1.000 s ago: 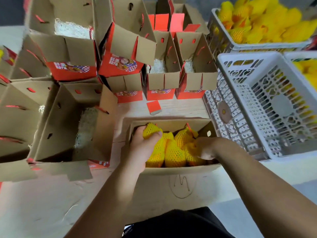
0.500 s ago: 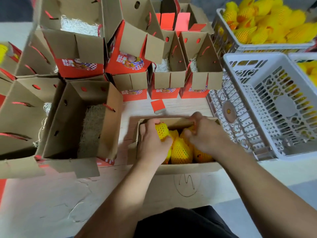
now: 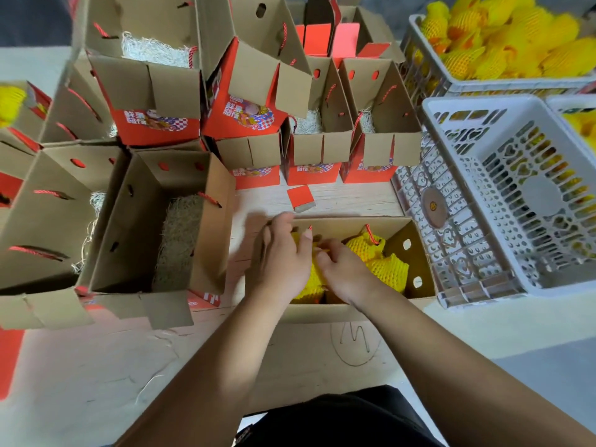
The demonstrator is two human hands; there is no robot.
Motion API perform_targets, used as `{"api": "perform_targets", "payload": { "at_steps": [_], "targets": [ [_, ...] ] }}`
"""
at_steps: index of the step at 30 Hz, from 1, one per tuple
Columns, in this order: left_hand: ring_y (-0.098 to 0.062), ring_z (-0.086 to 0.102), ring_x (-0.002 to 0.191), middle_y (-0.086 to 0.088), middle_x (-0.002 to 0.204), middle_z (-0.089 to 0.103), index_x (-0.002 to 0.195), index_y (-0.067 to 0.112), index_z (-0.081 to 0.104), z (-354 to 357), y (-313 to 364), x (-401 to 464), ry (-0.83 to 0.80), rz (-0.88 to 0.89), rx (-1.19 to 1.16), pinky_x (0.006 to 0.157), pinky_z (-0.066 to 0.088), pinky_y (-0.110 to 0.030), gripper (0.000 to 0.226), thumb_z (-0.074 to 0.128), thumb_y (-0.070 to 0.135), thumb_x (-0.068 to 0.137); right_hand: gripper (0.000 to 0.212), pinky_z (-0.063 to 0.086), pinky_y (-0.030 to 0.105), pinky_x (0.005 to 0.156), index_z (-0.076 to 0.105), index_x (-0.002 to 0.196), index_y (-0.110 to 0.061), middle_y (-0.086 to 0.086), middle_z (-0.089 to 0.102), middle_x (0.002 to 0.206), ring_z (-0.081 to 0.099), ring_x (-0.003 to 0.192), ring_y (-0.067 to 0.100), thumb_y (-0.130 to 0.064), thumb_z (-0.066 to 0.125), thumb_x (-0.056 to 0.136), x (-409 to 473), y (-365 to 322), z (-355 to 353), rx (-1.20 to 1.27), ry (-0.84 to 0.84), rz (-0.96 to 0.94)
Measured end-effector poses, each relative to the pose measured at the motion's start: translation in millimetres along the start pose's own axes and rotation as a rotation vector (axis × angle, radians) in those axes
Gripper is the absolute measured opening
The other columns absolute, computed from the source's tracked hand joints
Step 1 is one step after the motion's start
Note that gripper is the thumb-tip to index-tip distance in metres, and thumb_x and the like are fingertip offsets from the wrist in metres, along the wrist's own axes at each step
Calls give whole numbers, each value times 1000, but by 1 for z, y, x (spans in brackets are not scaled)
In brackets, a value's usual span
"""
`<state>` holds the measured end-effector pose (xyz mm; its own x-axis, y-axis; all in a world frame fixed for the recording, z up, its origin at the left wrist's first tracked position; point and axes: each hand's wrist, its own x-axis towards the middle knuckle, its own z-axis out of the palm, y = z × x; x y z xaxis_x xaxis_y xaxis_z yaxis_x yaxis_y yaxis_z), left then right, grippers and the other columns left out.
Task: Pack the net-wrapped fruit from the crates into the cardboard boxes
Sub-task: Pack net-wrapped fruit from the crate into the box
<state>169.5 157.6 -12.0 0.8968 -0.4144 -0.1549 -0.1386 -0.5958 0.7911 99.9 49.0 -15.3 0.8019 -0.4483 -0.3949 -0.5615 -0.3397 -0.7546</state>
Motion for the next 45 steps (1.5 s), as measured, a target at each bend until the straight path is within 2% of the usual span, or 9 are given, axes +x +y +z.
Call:
{"api": "perform_targets", "payload": {
  "at_steps": [6, 12, 16, 21, 25, 27, 34, 40, 45],
  "targets": [
    [-2, 36, 116, -1, 137, 38, 139, 17, 50, -1, 4, -48, -16, 62, -112, 88, 16, 9, 55, 51, -7, 90, 21, 52, 39, 76, 54, 114, -31, 2, 65, 81, 58, 69, 16, -27, 60, 95, -7, 6, 4, 33, -23, -51],
    [-21, 52, 118, -2, 128, 47, 134, 25, 44, -8, 5, -30, -149, 53, 241, 91, 40, -28, 53, 51, -5, 91, 28, 41, 34, 66, 47, 99, -21, 3, 54, 88, 50, 76, 20, -14, 68, 83, -6, 3, -2, 26, -15, -90],
    [-27, 46, 119, 1, 129, 40, 132, 33, 38, 3, 11, -34, -177, 43, 425, 83, 28, -31, 48, 53, 6, 96, 30, 33, 27, 54, 38, 108, -27, -6, 51, 78, 52, 72, 16, -29, 62, 90, -2, 1, -10, -239, -114, 22],
    [-30, 49, 118, -3, 121, 48, 122, 26, 48, -11, 8, -29, -126, 51, 348, 97, 44, -43, 31, 57, 21, 92, 16, 49, 28, 73, 57, 101, -27, -4, 68, 90, 64, 87, 18, -34, 63, 87, -4, -2, -51, -263, -69, -58],
    [-17, 58, 104, 6, 103, 56, 108, 26, 61, -7, 12, -25, 12, 195, 162, 89, 50, -37, 13, 60, 21, 95, 9, 44, 20, 71, 64, 98, -27, -12, 69, 92, 61, 79, 2, -19, 61, 93, -14, 17, -83, -5, 81, -102],
    [7, 58, 97, 18, 96, 62, 99, 35, 61, 8, 25, -24, 21, 233, 73, 85, 40, -5, 11, 58, 24, 99, 11, 45, 19, 75, 65, 100, -26, -16, 68, 94, 61, 83, -3, -17, 61, 95, -19, 31, -97, 16, 125, -116],
    [-9, 64, 100, 12, 101, 68, 103, 28, 63, 126, 128, -22, -234, 360, -286, 89, 52, -36, 17, 49, 37, 99, 15, 51, 27, 76, 66, 94, -21, -6, 70, 87, 65, 84, 9, -8, 59, 93, -23, 73, -180, 140, 289, -213],
    [0, 63, 99, 16, 104, 66, 110, 36, 60, 273, 261, 1, -331, 411, -373, 86, 52, -28, 18, 46, 43, 101, 15, 49, 18, 68, 63, 102, -29, -13, 69, 93, 66, 83, 3, -20, 55, 94, -9, 155, -343, 151, 541, -242],
    [3, 61, 83, 14, 92, 64, 108, 33, 63, 405, 364, 25, -409, 322, -380, 69, 45, -21, 13, 50, 30, 105, 26, 53, 35, 81, 61, 119, -13, 4, 65, 115, 65, 102, 24, -8, 59, 93, 24, 240, -492, -11, 681, -195]
  ]
}}
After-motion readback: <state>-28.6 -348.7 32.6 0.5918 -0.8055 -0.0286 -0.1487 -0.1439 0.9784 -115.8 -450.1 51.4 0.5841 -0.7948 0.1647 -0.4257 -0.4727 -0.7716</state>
